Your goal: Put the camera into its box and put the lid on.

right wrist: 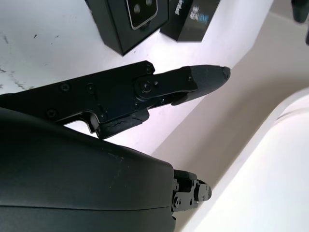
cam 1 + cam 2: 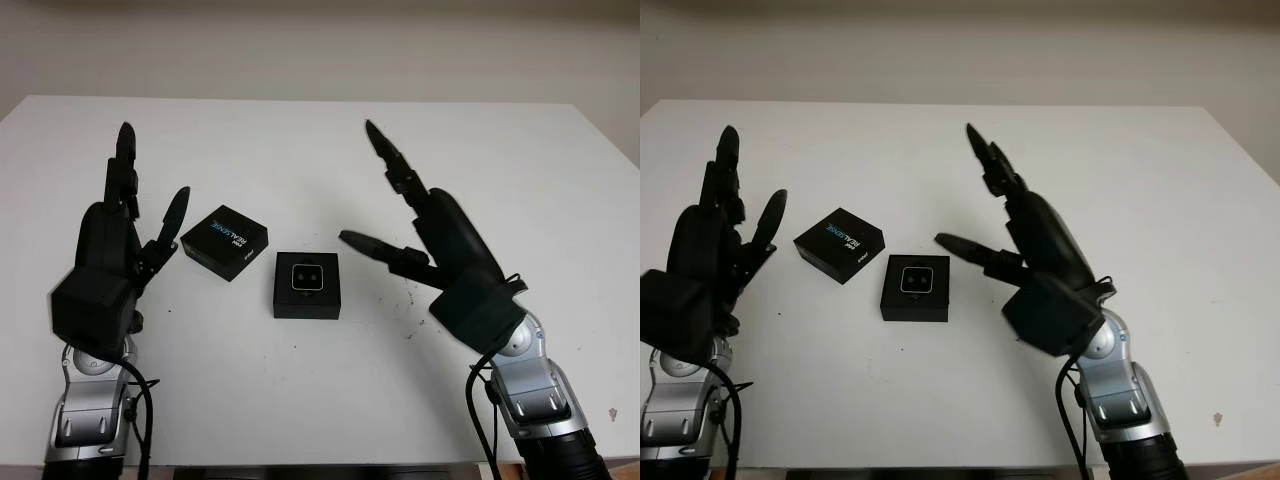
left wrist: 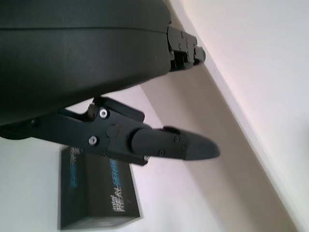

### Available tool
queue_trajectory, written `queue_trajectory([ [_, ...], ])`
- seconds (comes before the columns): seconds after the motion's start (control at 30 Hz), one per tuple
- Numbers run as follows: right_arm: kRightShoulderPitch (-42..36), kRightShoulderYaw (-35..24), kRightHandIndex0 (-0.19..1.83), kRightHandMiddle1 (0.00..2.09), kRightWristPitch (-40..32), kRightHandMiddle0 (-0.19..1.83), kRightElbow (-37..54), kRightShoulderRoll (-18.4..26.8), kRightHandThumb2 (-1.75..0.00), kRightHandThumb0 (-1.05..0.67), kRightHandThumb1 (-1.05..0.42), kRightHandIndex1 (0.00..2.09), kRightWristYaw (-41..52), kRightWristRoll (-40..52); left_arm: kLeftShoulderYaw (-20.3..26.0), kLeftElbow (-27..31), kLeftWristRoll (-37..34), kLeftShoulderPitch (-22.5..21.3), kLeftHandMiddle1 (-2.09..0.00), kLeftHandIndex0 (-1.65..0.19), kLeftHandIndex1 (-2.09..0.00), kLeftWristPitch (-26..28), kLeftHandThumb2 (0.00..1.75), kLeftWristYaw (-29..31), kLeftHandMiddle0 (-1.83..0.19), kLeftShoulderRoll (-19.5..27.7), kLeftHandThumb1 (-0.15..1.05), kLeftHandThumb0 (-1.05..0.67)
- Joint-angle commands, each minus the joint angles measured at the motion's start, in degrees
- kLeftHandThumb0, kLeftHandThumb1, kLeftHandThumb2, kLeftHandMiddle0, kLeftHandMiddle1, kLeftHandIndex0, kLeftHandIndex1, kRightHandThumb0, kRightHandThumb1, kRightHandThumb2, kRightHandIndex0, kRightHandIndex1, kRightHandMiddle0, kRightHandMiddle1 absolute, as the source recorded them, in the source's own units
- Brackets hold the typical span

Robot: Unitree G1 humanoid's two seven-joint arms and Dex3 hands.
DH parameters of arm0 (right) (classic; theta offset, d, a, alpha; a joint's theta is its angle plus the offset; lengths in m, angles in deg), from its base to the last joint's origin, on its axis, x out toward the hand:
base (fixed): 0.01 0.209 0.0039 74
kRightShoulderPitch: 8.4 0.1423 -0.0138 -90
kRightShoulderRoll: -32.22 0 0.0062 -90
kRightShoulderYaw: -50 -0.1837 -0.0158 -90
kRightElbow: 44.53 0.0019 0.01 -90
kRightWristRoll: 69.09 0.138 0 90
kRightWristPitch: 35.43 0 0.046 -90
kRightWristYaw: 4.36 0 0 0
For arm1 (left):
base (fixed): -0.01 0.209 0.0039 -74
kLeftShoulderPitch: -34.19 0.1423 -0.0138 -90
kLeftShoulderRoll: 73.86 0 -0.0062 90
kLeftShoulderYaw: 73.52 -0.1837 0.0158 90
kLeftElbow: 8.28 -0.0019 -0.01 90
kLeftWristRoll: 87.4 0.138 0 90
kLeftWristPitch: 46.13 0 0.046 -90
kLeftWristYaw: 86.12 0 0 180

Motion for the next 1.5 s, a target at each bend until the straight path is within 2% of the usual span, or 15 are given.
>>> queue_trajectory([
  [0.0, 2.9, -1.9, -0.05, 0.07, -1.1, -0.02, -0.8, -1.0, -0.18, -0.64, -1.05, 0.07, 0.5, 3.0, -1.6, -0.8, 4.0, -1.9, -0.05, -0.1, -0.1, 0.4, 0.06, -0.2, -0.22, 2.7, 1.03, -0.63],
  [0.13, 7.9, -5.8, -0.03, 0.07, -4.5, -0.01, -3.7, -2.4, -0.24, -0.67, -1.05, 0.08, 0.6, 9.4, -4.2, -3.1, 10.2, -5.4, -0.02, -0.09, -0.08, 1.5, 0.05, 1.9, -0.16, 7.8, 1.0, -0.74],
  [0.37, 12.3, -8.6, -0.06, 0.07, -12.1, -0.03, -4.9, -2.7, -0.31, -0.63, -1.05, 0.06, -0.6, 13.3, -7.5, -7.4, 11.6, -9.2, -0.02, -0.08, -0.06, 1.4, 0.05, 7.0, -0.09, 11.8, 0.99, -0.79],
  [0.5, 13.3, -9.2, -0.08, 0.06, -12.7, -0.03, -5.0, -2.7, -0.32, -0.58, -1.05, 0.05, -1.3, 13.8, -9.3, -9.8, 10.5, -11.5, -0.03, -0.06, -0.05, 1.5, 0.05, 11.5, -0.07, 13.1, 0.98, -0.81],
  [0.67, 13.1, -9.0, -0.1, 0.06, -13.2, -0.04, -4.8, -2.0, -0.33, -0.61, -1.05, 0.04, -1.2, 13.1, -11.3, -12.1, 8.8, -14.7, -0.03, 0.01, -0.03, 3.3, 0.05, 18.7, -0.02, 14.4, 0.99, -0.88],
  [1.0, 12.3, -8.6, -0.11, 0.07, -14.1, -0.03, -4.0, -2.7, -0.35, -0.6, -1.05, 0.04, -2.5, 12.2, -14.9, -18.3, 8.8, -21.1, -0.05, 0.0, -0.05, 3.4, 0.06, 23.8, -0.03, 15.3, 1.02, -0.93],
  [1.3, 12.1, -8.6, -0.14, 0.07, -15.0, -0.01, -3.6, -2.6, -0.36, -0.61, -1.05, 0.03, -2.5, 12.7, -19.9, -20.8, 16.2, -24.2, -0.06, -0.04, -0.07, 4.3, 0.05, 21.1, -0.04, 15.2, 0.99, -0.92],
  [1.47, 11.7, -8.2, -0.12, 0.07, -13.6, -0.01, -3.8, -2.5, -0.38, -0.6, -1.05, 0.04, -2.4, 11.9, -22.8, -22.3, 20.6, -25.6, -0.06, -0.06, -0.07, 4.0, 0.04, 19.9, -0.06, 15.4, 0.96, -0.85],
])
